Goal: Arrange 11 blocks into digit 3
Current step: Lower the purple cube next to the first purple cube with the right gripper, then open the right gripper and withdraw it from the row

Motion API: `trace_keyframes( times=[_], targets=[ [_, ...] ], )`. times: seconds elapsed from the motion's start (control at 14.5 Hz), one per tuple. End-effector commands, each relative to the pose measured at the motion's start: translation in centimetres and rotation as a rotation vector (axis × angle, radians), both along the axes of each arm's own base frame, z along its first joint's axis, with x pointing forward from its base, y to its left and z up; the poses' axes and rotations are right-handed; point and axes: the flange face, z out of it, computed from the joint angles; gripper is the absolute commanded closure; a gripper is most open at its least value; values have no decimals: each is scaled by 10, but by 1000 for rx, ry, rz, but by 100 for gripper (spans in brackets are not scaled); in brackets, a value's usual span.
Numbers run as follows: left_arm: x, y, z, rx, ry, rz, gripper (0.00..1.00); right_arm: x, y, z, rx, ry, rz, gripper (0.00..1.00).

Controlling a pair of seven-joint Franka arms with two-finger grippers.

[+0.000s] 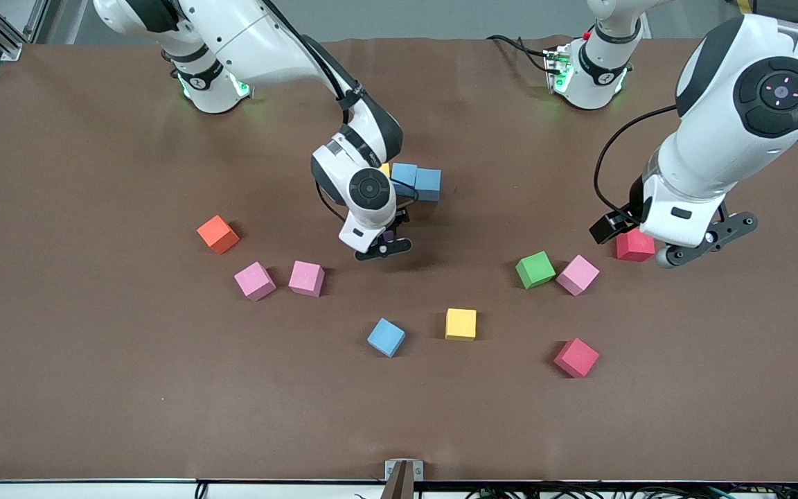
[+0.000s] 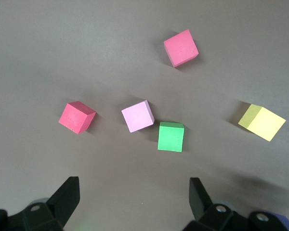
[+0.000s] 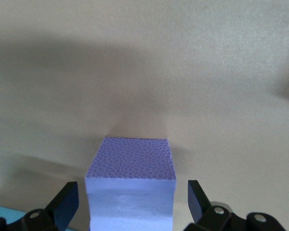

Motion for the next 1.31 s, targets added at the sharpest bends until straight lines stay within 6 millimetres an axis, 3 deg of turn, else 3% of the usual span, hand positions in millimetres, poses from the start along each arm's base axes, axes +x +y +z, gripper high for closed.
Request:
trace_keyframes(
  times=[0.0, 0.21, 0.41, 0.62, 0.69, 0.97, 1.24],
  targets=[
    [-1, 2, 6, 5, -4, -20, 0, 8, 1, 50, 19, -3, -22, 0],
    [-1, 2, 6, 5, -4, -20, 0, 40, -20, 114, 7, 11, -59, 0],
    [-1, 2, 5, 5, -2, -21, 0, 97, -89, 158, 19, -42, -178, 0],
    [-1, 2, 5, 5, -2, -21, 0, 135, -152, 167, -14, -87, -271, 0],
    [-1, 2, 5, 5, -2, -21, 0, 145, -174, 181, -18, -116, -310, 0],
    [-1, 2, 5, 5, -2, -21, 0, 182, -257, 246, -9, -233, -446, 0],
    [0, 4, 5, 4, -1, -35, 0, 191, -323, 293, 7, -294, -540, 0]
  ],
)
